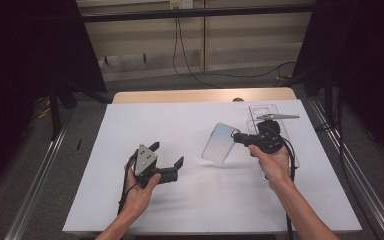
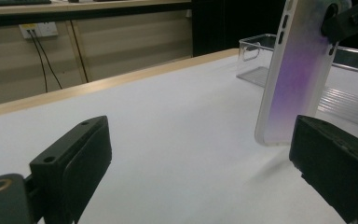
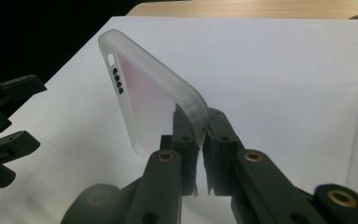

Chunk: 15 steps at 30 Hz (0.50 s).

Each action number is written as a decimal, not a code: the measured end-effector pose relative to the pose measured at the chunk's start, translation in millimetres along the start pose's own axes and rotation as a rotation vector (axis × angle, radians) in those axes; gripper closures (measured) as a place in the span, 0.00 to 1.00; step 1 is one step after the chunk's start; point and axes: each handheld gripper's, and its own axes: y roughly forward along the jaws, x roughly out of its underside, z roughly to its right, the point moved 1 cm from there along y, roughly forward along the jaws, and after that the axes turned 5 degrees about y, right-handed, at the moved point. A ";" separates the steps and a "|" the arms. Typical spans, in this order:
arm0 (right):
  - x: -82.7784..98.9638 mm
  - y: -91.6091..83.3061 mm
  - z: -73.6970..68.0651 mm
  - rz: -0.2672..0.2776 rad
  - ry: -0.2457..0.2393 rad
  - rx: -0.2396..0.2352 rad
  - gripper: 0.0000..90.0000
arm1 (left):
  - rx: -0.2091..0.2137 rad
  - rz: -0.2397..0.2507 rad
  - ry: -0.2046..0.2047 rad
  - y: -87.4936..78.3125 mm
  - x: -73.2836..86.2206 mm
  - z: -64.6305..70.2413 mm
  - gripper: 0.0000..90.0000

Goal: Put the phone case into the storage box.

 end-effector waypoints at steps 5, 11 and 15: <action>0.4 -3.9 1.5 0.040 -0.014 0.021 0.94 | 0.002 0.012 0.000 -7.4 2.3 -5.3 0.04; -1.9 -5.9 3.4 0.048 -0.023 0.037 0.94 | 0.000 0.014 0.021 -19.7 4.9 -12.2 0.03; -6.3 -10.0 6.6 0.065 -0.020 0.054 0.94 | -0.023 0.008 0.014 -28.3 8.7 -21.2 0.03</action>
